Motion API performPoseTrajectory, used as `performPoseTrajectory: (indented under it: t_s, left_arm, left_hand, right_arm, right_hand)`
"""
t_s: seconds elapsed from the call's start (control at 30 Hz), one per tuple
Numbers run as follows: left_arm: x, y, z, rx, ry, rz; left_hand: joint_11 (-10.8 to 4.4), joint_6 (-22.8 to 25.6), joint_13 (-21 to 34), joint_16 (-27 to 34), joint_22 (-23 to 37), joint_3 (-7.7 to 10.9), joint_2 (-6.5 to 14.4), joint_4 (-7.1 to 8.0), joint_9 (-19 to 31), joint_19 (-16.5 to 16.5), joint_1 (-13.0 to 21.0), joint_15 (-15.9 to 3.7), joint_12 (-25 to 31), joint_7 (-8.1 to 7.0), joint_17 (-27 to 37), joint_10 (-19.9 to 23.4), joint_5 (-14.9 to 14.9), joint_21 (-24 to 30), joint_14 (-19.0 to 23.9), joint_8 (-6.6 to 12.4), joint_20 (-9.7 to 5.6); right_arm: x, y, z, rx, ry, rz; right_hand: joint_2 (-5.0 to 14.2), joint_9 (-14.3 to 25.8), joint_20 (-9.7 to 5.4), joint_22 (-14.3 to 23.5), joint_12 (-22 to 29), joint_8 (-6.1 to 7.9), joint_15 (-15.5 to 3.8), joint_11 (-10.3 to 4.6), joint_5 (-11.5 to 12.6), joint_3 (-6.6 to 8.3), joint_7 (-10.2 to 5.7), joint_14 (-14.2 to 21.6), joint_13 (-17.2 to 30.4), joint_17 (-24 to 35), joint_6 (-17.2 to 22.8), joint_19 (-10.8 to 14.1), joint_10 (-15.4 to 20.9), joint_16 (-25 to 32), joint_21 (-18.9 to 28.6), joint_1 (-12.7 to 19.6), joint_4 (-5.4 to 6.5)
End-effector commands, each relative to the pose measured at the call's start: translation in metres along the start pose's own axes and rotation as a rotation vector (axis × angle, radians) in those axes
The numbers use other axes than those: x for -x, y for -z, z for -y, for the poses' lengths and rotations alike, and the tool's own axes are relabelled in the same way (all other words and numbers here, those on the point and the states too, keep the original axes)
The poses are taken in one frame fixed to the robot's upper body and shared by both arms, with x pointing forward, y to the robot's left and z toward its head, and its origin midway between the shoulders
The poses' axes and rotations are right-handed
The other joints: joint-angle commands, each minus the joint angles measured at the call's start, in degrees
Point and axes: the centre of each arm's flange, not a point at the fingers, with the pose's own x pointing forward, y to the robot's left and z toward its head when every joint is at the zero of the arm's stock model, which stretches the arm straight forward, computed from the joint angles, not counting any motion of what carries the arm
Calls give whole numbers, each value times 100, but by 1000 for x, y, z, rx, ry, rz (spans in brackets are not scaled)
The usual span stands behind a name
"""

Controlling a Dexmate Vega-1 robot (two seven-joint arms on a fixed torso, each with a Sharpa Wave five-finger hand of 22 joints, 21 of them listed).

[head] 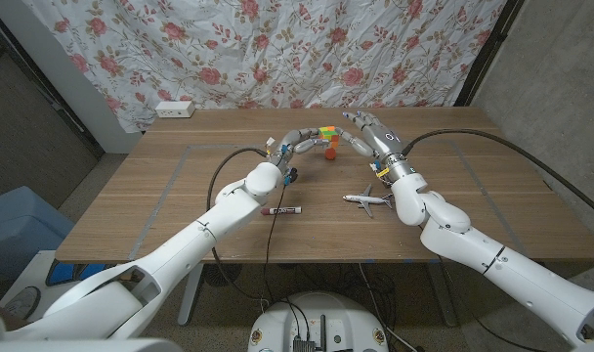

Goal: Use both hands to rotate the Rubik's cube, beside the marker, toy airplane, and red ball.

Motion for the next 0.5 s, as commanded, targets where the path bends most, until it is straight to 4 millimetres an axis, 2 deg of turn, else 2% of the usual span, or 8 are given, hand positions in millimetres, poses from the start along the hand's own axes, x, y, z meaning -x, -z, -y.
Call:
performPoseTrajectory:
  t_s: [0.03,0.5]
  left_arm:
    - [-2,-1,8,21,4,1]
    - [0,0,8,23,3,-5]
  left_hand:
    - [14,113,26,-1,17,-20,23,-14,13,17,-41,-256,19,146,15,12,4,34,-28,-11,52]
    - [16,115,27,-2,17,-33,37,-14,15,19,-63,-258,24,149,15,16,3,35,-30,-23,49]
  right_arm:
    - [0,-8,-4,14,-24,5]
    - [0,-12,-8,29,-49,8]
  right_hand:
    - [49,13,20,14,14,47,37,-4,44,10,-1,25,6,32,77,-31,-64,7,14,-40,44]
    - [62,16,33,14,13,82,60,-13,50,9,1,-40,5,43,207,-87,-131,-4,14,-67,69]
